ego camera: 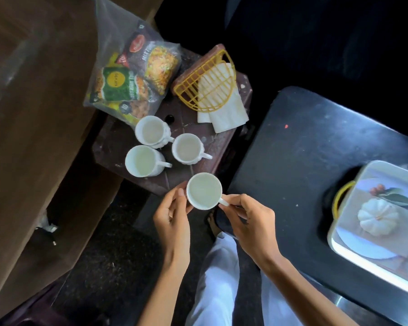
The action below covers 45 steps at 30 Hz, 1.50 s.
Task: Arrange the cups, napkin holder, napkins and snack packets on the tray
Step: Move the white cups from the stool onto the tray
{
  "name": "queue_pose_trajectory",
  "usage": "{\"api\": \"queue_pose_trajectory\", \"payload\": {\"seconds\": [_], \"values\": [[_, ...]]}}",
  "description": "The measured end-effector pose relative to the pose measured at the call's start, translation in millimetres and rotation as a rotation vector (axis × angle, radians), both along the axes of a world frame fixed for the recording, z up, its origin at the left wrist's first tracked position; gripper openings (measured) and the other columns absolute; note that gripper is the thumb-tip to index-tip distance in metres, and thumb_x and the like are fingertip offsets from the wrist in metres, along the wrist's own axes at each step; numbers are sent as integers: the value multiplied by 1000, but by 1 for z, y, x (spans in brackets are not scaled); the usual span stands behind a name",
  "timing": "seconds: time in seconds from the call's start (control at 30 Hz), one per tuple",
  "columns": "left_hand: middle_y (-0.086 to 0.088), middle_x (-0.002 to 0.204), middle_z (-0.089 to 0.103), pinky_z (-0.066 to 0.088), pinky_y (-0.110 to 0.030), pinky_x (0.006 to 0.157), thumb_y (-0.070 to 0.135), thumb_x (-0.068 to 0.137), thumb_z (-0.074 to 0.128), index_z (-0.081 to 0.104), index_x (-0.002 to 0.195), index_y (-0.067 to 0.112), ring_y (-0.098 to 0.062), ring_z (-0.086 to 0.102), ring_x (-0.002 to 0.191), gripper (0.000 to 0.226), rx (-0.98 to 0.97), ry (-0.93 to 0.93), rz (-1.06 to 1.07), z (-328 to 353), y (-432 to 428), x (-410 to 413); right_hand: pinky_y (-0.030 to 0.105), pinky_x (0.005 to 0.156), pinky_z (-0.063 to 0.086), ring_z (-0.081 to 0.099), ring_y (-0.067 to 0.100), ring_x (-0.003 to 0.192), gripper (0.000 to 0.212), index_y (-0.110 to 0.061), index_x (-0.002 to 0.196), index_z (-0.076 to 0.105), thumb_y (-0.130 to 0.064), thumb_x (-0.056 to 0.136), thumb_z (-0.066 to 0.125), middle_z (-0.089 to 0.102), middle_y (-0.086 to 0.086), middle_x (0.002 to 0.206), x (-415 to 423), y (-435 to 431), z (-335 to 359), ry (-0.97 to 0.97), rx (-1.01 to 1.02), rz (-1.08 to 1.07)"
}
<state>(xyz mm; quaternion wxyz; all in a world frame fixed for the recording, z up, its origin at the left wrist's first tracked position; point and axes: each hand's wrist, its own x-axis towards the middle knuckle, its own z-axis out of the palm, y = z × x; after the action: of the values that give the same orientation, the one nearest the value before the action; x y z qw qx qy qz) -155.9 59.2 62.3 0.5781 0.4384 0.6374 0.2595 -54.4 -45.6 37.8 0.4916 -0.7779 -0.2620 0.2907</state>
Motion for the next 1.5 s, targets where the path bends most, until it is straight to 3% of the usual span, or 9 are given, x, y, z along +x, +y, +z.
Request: {"api": "queue_pose_trajectory", "payload": {"seconds": [0.07,0.2,0.37,0.53,0.67,0.83,0.93,1.1,1.5], "values": [[21,100,80,61,-18,77,16,104,54,77,101,32,4,73,98,29,-24,-34,-60,6,-17,11,9,80,54,69,-8,95,12,-10,91,73,-21,88,71,73,-19,101,9,-25,8,-8,-3,-30],[6,113,79,62,-22,77,17,103,56,77,113,19,-3,73,106,23,-88,-77,-181,11,-67,40,9,79,54,69,-8,95,14,-14,92,73,-27,87,70,71,-22,101,35,-89,23,-37,-65,-89],[-6,123,74,63,-26,80,18,100,62,77,114,14,-7,74,108,21,-215,-133,-352,6,-143,91,13,77,57,70,-7,89,11,-12,94,77,-9,84,77,74,-15,96,76,-184,22,-73,-150,-244],[0,112,78,65,-34,83,23,97,67,78,114,18,-6,75,102,20,-248,-91,-501,-17,-206,139,17,78,58,73,8,85,14,-5,96,76,-1,83,77,76,-2,95,112,-253,9,-157,-203,-303],[11,95,82,63,-26,76,25,98,67,80,99,33,-1,76,93,15,-292,-64,-545,-36,-236,165,26,78,59,74,12,84,16,-7,100,77,-6,84,77,75,-5,95,131,-287,-7,-168,-237,-340],[1,101,81,64,-42,89,25,98,67,79,100,24,-15,75,101,12,-288,3,-577,-50,-256,178,14,80,57,71,6,85,16,-4,100,76,-3,84,76,76,3,94,143,-310,-29,-115,-194,-367],[-2,105,79,63,-46,91,23,98,67,77,98,26,-20,74,104,11,-280,52,-572,-54,-261,179,17,80,58,73,7,84,17,-3,100,76,-1,83,77,76,2,94,144,-316,-37,-100,-195,-344],[-1,101,79,64,-43,89,19,99,65,77,95,27,-18,75,101,15,-270,107,-557,-57,-262,175,21,80,60,74,11,85,16,-2,99,76,0,83,77,77,5,95,142,-316,-46,-80,-182,-299],[6,96,79,64,-36,86,15,97,67,76,89,32,-15,76,98,21,-249,126,-587,-60,-257,167,9,80,54,73,11,85,16,-1,100,75,1,84,76,77,4,94,142,-312,-53,-76,-208,-273]]}}
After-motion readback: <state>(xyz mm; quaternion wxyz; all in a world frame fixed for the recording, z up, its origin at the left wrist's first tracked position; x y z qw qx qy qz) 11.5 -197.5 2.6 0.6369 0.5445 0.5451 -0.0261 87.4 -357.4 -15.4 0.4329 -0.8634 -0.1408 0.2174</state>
